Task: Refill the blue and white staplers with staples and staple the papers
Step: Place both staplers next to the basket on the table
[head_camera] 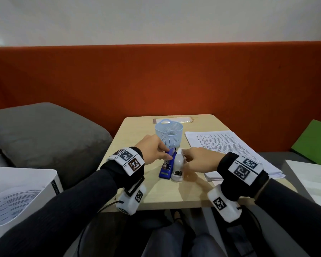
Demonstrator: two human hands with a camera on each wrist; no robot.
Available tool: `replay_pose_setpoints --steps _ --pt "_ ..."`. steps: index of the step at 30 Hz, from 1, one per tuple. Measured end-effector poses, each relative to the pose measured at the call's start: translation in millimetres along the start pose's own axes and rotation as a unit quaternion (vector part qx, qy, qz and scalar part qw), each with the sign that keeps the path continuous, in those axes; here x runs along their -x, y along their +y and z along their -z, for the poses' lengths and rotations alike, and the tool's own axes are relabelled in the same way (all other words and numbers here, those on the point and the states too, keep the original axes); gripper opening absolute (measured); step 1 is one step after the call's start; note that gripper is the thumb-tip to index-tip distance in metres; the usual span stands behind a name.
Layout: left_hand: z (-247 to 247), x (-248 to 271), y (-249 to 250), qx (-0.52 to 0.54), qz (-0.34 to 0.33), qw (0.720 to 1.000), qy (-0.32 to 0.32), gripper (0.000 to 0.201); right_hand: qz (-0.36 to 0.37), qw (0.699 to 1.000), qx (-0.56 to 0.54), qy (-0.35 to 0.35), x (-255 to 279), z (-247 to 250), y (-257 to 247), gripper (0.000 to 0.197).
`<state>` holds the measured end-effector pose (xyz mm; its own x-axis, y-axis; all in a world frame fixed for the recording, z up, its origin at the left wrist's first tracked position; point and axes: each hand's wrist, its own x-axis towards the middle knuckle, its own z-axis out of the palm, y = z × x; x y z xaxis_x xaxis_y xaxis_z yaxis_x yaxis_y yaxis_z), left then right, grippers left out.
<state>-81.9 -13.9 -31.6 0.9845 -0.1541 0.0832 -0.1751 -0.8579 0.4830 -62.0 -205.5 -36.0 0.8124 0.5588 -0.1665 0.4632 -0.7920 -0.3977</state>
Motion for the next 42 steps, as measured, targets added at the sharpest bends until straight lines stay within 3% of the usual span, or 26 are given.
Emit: replay_pose_setpoints --steps 3,6,8,12,16,24,37,42 --pt "17.3 -2.8 5.9 0.003 0.008 1.000 -0.020 0.029 0.024 1.000 0.000 0.006 8.6 -0.1 -2.1 0.073" --pt "39.0 -15.9 7.5 0.002 0.013 0.998 0.061 0.032 0.050 0.997 0.010 0.053 15.8 -5.7 -10.4 0.085" --pt "47.1 -27.4 6.4 -0.040 0.011 0.995 0.093 0.033 0.059 0.995 0.002 0.075 16.2 -9.3 -16.4 0.080" --pt "46.5 -47.0 3.3 -0.113 0.010 0.993 0.037 0.042 0.048 0.994 -0.020 0.095 12.2 -13.4 -23.8 0.074" --pt "41.2 -59.9 -3.3 -0.137 0.008 0.990 0.011 0.033 0.067 0.987 -0.036 0.142 8.5 -17.1 -24.5 0.059" --pt "47.4 -65.9 -24.3 -0.146 0.068 0.986 0.050 0.040 0.048 0.981 -0.064 0.177 -8.3 -20.2 -18.3 0.044" --pt "76.5 -41.0 -73.5 -0.114 0.125 0.985 0.039 0.044 0.024 0.992 -0.023 0.118 -56.2 -0.8 -28.6 0.048" --pt "82.4 -31.4 -85.3 -0.109 0.132 0.984 0.042 0.042 0.003 0.999 0.050 -0.003 -60.8 13.0 -35.3 0.088"
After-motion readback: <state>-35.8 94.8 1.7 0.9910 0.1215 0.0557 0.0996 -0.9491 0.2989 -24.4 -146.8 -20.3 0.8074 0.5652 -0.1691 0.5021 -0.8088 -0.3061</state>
